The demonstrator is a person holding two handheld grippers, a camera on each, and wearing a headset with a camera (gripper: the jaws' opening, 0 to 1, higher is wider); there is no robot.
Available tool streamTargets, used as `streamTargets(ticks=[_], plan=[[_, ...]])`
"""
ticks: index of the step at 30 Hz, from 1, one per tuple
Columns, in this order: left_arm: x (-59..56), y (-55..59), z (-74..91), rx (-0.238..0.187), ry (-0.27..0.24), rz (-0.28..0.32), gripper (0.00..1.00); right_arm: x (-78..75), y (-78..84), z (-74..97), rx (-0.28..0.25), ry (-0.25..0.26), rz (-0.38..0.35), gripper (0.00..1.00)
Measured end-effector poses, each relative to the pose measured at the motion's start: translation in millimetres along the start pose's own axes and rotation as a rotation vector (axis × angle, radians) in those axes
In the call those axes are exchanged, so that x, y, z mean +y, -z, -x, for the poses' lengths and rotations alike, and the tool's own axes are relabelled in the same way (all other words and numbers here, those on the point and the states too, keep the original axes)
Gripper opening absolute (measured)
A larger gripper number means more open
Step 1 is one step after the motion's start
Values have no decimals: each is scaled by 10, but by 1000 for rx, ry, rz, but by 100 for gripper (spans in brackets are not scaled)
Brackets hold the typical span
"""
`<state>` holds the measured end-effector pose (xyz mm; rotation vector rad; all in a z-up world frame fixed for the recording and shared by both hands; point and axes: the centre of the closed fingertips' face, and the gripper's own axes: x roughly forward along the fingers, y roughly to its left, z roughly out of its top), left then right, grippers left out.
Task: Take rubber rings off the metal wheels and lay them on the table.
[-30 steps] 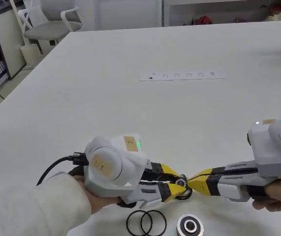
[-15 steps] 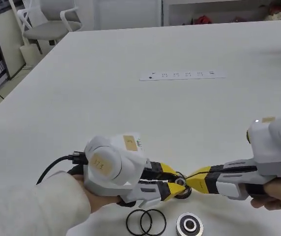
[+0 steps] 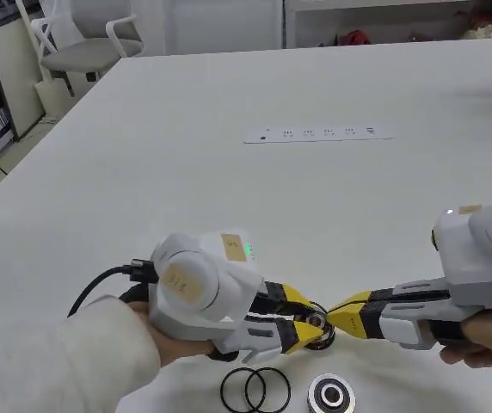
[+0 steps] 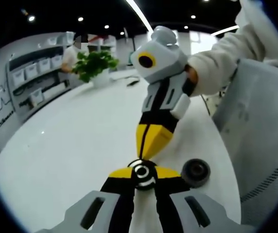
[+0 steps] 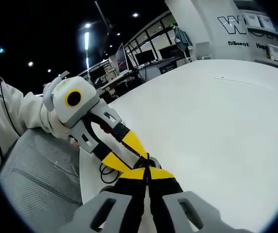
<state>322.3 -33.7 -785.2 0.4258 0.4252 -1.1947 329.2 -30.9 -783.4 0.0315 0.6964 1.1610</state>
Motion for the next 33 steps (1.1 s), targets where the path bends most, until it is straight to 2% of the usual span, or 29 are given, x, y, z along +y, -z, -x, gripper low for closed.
streamTargets(ticks=[6, 12, 16, 20, 23, 26, 29, 33], plan=[[-33, -73, 77, -8, 17, 11, 21, 11, -44, 35, -7, 2, 1, 0], [-19, -250, 223, -46, 5, -7, 34, 35, -107, 81, -19, 7, 6, 0], [-3, -361, 374, -74, 1, 0, 37, 61, -146, 120, -27, 12, 12, 0], [44, -404, 533, -72, -14, 8, 48, 65, -171, 152, -31, 19, 16, 0], [99, -460, 682, -89, -44, 19, 53, 95, -199, 180, -36, 20, 20, 0], [118, -487, 786, -97, -66, 29, 57, 130, -228, 202, -41, 15, 15, 0], [87, -503, 903, -97, -75, 17, 61, 166, -259, 224, -49, 9, 12, 0], [26, -467, 999, -71, -72, 7, 64, 210, -293, 233, -50, 5, 22, 0]])
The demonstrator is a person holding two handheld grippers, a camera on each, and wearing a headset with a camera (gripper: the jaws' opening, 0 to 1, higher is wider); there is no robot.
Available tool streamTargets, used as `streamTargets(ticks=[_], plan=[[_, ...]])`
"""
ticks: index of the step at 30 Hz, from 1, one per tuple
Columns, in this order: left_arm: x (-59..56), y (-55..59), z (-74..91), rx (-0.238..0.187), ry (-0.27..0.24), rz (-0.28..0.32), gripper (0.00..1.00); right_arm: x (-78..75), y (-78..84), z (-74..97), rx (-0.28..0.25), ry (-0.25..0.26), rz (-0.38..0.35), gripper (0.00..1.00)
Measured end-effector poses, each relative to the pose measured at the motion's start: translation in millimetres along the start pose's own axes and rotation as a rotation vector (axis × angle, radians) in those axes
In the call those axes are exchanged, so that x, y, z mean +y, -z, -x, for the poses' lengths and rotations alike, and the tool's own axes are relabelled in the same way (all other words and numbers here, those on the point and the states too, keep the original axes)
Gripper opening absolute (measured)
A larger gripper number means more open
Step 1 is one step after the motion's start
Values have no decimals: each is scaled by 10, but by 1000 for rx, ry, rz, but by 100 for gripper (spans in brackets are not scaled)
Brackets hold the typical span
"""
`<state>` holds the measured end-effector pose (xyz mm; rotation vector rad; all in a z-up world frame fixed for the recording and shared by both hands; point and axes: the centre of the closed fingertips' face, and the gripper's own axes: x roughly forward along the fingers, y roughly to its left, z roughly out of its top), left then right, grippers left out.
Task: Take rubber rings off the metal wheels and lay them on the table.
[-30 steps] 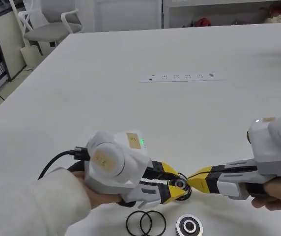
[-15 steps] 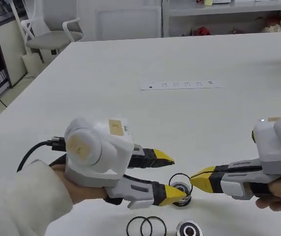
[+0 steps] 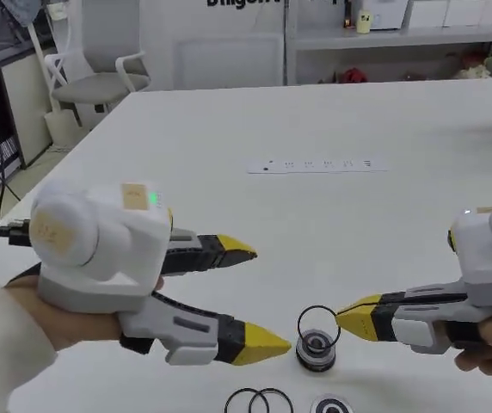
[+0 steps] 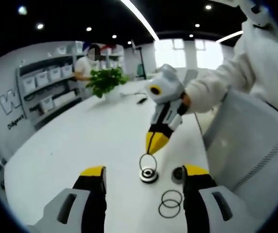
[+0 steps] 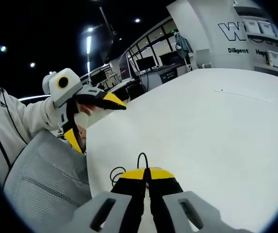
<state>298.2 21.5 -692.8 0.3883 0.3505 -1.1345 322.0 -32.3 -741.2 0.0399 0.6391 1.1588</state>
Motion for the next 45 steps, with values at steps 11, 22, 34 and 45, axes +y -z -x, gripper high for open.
streamTargets(ticks=[11, 22, 34, 45], plan=[[-160, 58, 257, 19, 6, -17, 78, 134, -71, 18, 1, -22, 21, 0], [-123, 116, 550, 10, -53, 3, 85, 221, -104, 9, 7, -38, 36, 0], [-168, 210, 821, -19, -130, 41, 90, 382, -174, -21, 7, -71, 43, 0], [-198, 367, 1003, -72, -202, 140, 92, 521, -270, -7, 10, -99, 59, 0]])
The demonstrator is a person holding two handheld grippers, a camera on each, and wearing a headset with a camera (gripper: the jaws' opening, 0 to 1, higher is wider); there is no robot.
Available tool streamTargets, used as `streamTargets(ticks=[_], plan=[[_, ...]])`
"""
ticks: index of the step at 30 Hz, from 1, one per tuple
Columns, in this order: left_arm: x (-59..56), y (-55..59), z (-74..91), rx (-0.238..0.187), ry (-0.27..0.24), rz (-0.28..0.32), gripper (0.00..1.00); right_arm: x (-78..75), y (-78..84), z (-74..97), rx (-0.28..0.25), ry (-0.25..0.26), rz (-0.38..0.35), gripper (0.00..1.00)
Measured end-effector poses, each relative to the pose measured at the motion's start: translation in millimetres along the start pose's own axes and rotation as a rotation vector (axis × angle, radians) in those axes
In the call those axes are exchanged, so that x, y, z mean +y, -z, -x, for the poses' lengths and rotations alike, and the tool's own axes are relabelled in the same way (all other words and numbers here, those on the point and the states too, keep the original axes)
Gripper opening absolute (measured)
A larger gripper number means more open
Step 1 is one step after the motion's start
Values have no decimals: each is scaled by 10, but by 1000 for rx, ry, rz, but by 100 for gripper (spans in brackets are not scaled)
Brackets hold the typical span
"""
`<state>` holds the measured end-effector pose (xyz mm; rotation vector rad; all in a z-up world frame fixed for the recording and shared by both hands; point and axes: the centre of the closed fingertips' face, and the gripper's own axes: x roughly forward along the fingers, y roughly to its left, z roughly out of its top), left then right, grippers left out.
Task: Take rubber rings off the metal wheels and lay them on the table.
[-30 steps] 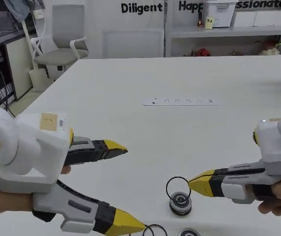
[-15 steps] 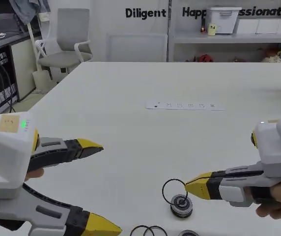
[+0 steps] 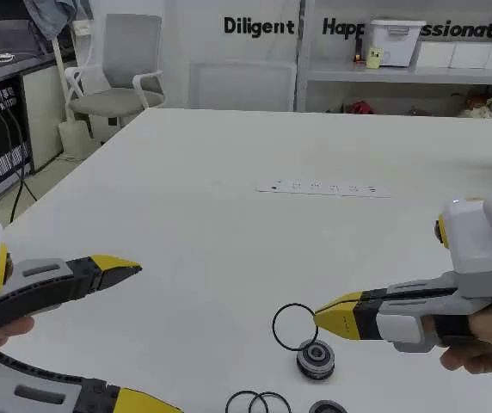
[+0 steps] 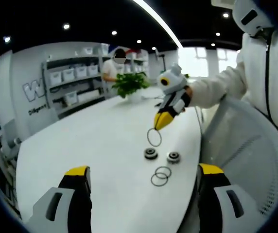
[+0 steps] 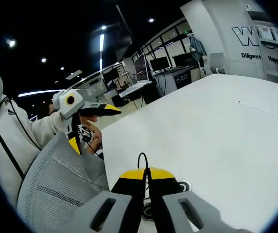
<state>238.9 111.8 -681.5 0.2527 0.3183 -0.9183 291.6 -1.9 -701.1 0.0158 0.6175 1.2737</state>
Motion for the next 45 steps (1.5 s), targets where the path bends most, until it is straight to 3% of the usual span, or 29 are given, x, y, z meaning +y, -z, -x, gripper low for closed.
streamTargets(ticks=[8, 17, 26, 37, 45], plan=[[-30, 130, 111, -7, -26, 42, 93, 100, -27, -73, 19, -17, 7, 0], [-84, 251, 129, -7, -36, 64, 92, 255, -34, -163, 53, -56, 24, 0], [-107, 295, 153, -16, -44, 89, 91, 336, -3, -268, 83, -87, 32, 0], [-110, 315, 165, -27, -49, 107, 90, 435, 221, -441, 160, -129, 40, 0], [-122, 325, 159, -30, -48, 110, 89, 413, 435, -507, 202, -128, 27, 0]])
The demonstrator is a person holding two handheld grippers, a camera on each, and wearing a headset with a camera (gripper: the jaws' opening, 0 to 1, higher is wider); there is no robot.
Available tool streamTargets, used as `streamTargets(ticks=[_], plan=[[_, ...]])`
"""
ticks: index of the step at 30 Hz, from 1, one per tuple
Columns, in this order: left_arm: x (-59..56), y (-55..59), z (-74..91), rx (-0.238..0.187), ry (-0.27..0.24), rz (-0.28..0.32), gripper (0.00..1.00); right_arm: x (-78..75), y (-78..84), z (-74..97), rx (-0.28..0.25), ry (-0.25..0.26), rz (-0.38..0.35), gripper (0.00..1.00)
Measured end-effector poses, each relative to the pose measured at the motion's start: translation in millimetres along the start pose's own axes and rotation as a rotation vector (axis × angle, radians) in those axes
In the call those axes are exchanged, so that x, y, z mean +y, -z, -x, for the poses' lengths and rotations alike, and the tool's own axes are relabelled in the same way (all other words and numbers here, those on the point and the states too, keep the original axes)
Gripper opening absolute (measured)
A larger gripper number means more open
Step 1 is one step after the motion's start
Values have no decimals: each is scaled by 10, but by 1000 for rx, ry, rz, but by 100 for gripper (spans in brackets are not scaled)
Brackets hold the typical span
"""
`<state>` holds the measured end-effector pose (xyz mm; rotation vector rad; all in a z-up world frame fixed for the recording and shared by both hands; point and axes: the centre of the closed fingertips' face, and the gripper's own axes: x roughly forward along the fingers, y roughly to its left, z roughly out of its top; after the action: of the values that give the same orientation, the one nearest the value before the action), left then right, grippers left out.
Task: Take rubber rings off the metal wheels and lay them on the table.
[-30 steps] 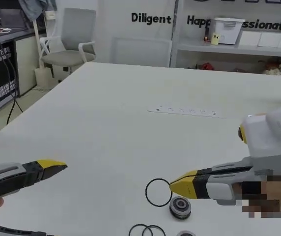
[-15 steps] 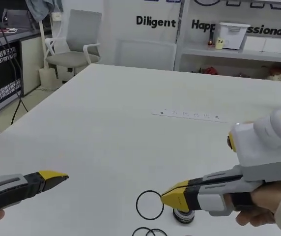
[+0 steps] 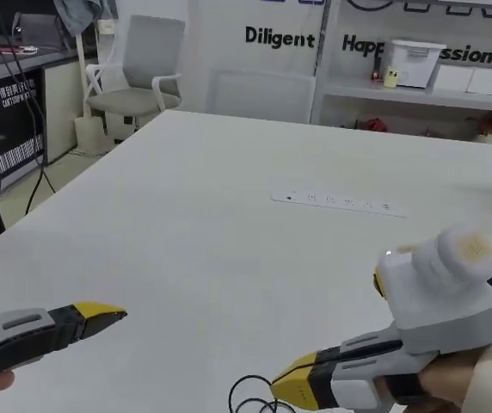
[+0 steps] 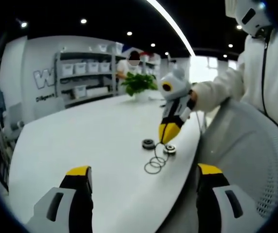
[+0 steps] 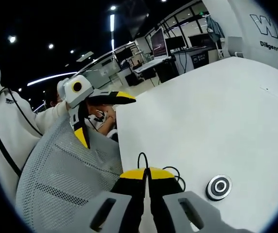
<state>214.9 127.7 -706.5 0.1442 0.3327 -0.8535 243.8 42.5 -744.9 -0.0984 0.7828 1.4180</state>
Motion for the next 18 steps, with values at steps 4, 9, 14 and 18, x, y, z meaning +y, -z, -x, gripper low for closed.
streamTargets(ticks=[4, 9, 14, 18], plan=[[9, -11, 11, -5, -6, 3, 89, -3, 96, -46, 19, -4, -16, 0], [19, -7, 25, -9, -13, 8, 89, -24, 160, -80, 34, -3, -26, 0], [12, 2, 27, -10, -14, 11, 89, -42, 244, -118, 52, 5, -43, 0], [15, 1, 24, -10, -16, 11, 88, -75, 285, -136, 62, 19, -46, 0]])
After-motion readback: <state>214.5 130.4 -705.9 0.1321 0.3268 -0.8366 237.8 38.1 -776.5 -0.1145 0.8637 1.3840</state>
